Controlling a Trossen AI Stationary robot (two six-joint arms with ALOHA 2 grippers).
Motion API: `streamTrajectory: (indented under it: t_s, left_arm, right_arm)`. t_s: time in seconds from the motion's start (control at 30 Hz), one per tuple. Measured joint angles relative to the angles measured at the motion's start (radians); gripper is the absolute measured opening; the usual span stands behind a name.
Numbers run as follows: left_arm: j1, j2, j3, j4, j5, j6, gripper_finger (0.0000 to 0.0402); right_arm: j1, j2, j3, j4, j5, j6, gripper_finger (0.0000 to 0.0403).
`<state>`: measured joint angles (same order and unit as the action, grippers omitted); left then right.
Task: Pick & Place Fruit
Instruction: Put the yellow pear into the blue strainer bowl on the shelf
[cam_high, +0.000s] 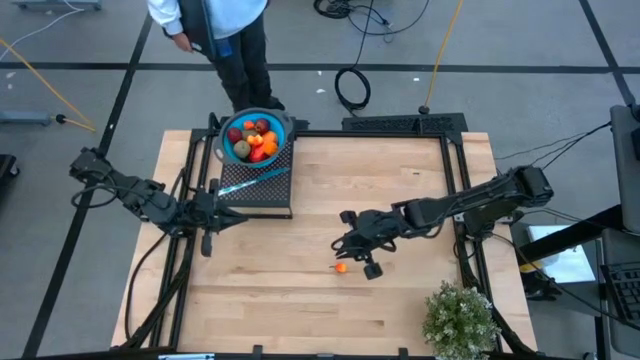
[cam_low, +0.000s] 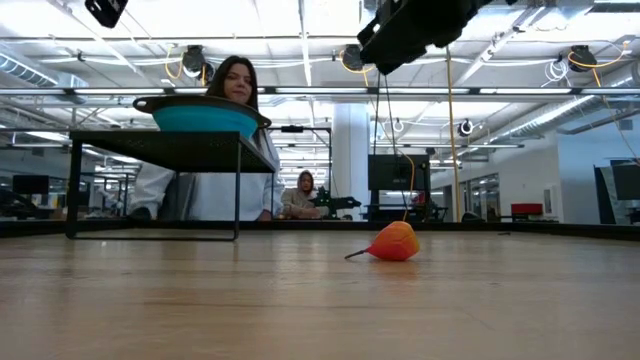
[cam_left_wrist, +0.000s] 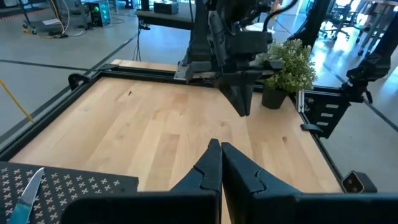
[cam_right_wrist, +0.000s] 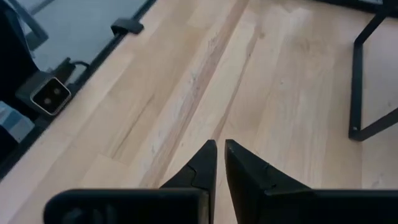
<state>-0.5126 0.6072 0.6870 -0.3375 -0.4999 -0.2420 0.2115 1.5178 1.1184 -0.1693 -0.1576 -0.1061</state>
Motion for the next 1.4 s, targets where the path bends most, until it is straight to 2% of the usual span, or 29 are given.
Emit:
streamTrajectory:
  t_s: [0.13,0.47,0.87,1.0,1.27,1.4]
  left_arm:
    - [0.021,-0.029,-0.033,0.002,0.005,0.012,0.0004]
    - [0.108,-0.100,-0.084,0.007,0.105,0.055,0.0002]
    - [0.135,-0.188,-0.122,-0.025,0.136,0.036,0.0002]
    - [0.134,-0.222,-0.122,-0.054,0.136,0.026,0.0006]
    - [0.128,-0.251,-0.122,-0.087,0.135,0.027,0.0006]
    - [0.116,-0.251,-0.122,-0.095,0.135,0.026,0.0002]
  right_arm:
    - [0.000,0.020,0.003,-0.010,0.000,-0.002,0.0029]
    - [0.006,0.023,0.005,-0.112,0.024,0.023,0.0030]
    - [0.005,0.155,0.003,-0.089,-0.032,0.045,0.0036]
    - [0.004,0.182,0.003,-0.091,-0.080,0.086,0.0066]
    - [0.006,0.241,0.005,-0.052,-0.078,0.122,0.0162]
    - [0.006,0.271,0.004,-0.018,-0.077,0.136,0.0196]
